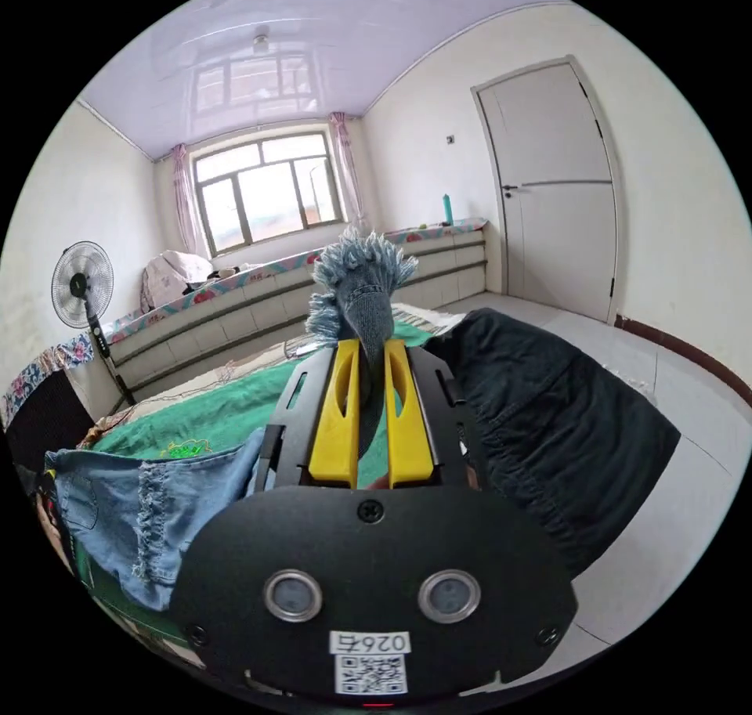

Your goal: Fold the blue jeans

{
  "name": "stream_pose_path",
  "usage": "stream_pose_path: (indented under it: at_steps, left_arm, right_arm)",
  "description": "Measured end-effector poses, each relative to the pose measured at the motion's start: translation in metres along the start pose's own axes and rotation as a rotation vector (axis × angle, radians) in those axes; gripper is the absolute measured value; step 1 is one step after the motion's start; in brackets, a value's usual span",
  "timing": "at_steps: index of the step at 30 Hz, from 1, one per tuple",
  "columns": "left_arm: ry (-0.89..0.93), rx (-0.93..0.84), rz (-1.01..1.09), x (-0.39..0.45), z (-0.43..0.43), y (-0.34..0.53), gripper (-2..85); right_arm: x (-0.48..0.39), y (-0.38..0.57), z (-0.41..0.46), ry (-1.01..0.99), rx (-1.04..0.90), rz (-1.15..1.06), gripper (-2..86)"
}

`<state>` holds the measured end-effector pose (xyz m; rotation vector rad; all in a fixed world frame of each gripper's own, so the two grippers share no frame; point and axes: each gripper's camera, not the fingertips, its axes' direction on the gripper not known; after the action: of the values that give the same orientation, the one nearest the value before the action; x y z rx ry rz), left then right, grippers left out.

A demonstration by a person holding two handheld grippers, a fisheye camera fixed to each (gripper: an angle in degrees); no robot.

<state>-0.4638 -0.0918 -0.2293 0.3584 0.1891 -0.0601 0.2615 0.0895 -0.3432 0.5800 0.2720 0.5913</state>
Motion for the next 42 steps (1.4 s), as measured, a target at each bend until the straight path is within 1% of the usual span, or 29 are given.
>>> stream_pose_path:
  at_steps: [1,2,3,4,5,6,7,8,9,10,12,13,14,16,18,19,20,21,23,24,25,26,28,30,34,37,39,40,42]
  left_arm:
    - [-0.005,-0.047,-0.045,-0.009,0.007,0.002,5.8]
    - [-0.017,-0.088,-0.146,-0.025,0.013,0.008,6.2]
    - [0.005,-0.075,-0.215,-0.036,0.006,0.013,6.4]
    - [0.027,-0.035,-0.233,-0.039,-0.002,0.016,6.5]
    - [0.052,0.073,-0.251,-0.041,-0.021,0.022,7.0]
    - [0.061,0.19,-0.226,-0.037,-0.04,0.029,6.6]
    - [0.062,0.238,-0.202,-0.032,-0.048,0.032,5.9]
    - [0.056,0.301,-0.136,-0.021,-0.057,0.036,3.9]
    - [0.052,0.318,-0.053,-0.007,-0.058,0.037,1.3]
    - [0.057,0.31,-0.013,0.0,-0.056,0.036,0.8]
    - [0.129,0.185,0.111,0.022,-0.029,0.03,-0.4]
    - [0.145,0.141,0.128,0.026,-0.02,0.029,-0.5]
    - [0.153,0.058,0.142,0.032,-0.001,0.027,-0.6]
    - [0.134,-0.043,0.165,0.04,0.026,0.028,-0.4]
    - [0.13,-0.242,0.262,0.057,0.066,0.034,0.9]
    - [0.142,-0.307,0.289,0.062,0.076,0.036,4.6]
    - [0.108,-0.32,0.344,0.074,0.08,0.041,11.8]
    - [0.033,-0.303,0.408,0.086,0.076,0.046,12.8]
    - [-0.044,-0.309,0.474,0.1,0.079,0.056,13.4]
    - [-0.074,-0.302,0.497,0.105,0.079,0.061,13.5]
    - [-0.08,-0.298,0.505,0.107,0.078,0.063,13.4]
    - [-0.085,-0.304,0.507,0.108,0.078,0.066,13.0]
    - [-0.072,-0.297,0.499,0.107,0.074,0.069,11.1]
    - [-0.004,-0.265,0.442,0.098,0.065,0.073,5.4]
    - [0.092,-0.216,0.359,0.085,0.048,0.078,1.2]
    - [0.179,-0.094,0.366,0.083,0.017,0.082,0.2]
    - [0.209,-0.007,0.469,0.093,-0.012,0.089,-0.1]
    - [0.212,0.007,0.499,0.096,-0.02,0.092,-0.1]
    - [0.24,0.04,0.621,0.104,-0.051,0.108,-0.2]
  right_arm:
    - [0.005,-0.003,0.016,0.02,-0.082,0.003,2.4]
    - [0.016,-0.002,0.043,0.077,-0.207,0.037,3.5]
    - [0.03,0.001,0.059,0.158,-0.267,0.1,4.6]
    - [0.037,0.002,0.062,0.196,-0.287,0.133,4.8]
    - [0.05,0.003,0.059,0.224,-0.28,0.189,5.0]
    - [0.061,0.005,0.045,0.192,-0.218,0.251,5.3]
    - [0.065,0.005,0.037,0.157,-0.179,0.277,5.4]
    - [0.069,0.007,0.022,0.06,-0.113,0.31,5.2]
    - [0.067,0.007,0.013,-0.059,-0.065,0.309,5.1]
    - [0.064,0.007,0.01,-0.124,-0.048,0.293,5.0]
    - [0.034,0.003,0.017,-0.325,-0.101,0.156,4.0]
    - [0.024,0.003,0.022,-0.362,-0.132,0.111,3.9]
    - [0.0,0.004,0.029,-0.428,-0.19,0.01,3.6]
    - [-0.039,0.009,0.039,-0.474,-0.276,-0.129,3.2]
    - [-0.091,0.026,0.047,-0.54,-0.358,-0.298,4.2]
    - [-0.103,0.031,0.049,-0.558,-0.378,-0.324,4.8]
    - [-0.126,0.044,0.055,-0.609,-0.422,-0.38,6.7]
    - [-0.15,0.058,0.062,-0.645,-0.491,-0.438,9.3]
    - [-0.184,0.087,0.075,-0.654,-0.626,-0.549,13.6]
    - [-0.202,0.109,0.083,-0.61,-0.712,-0.633,14.3]
    - [-0.207,0.115,0.079,-0.554,-0.664,-0.666,14.6]
    - [-0.213,0.119,0.066,-0.424,-0.586,-0.71,11.4]
    - [-0.222,0.127,0.056,-0.404,-0.575,-0.808,6.9]
    - [-0.223,0.132,0.045,-0.36,-0.539,-0.865,0.4]
    - [-0.213,0.126,0.029,-0.352,-0.495,-0.904,-1.3]
    - [-0.185,0.093,0.002,-0.393,-0.395,-0.8,-1.5]
    - [-0.147,0.059,-0.027,-0.449,-0.281,-0.677,-1.5]
    - [-0.135,0.05,-0.035,-0.476,-0.254,-0.644,-1.5]
    - [-0.079,0.019,-0.065,-0.589,-0.151,-0.498,-1.4]
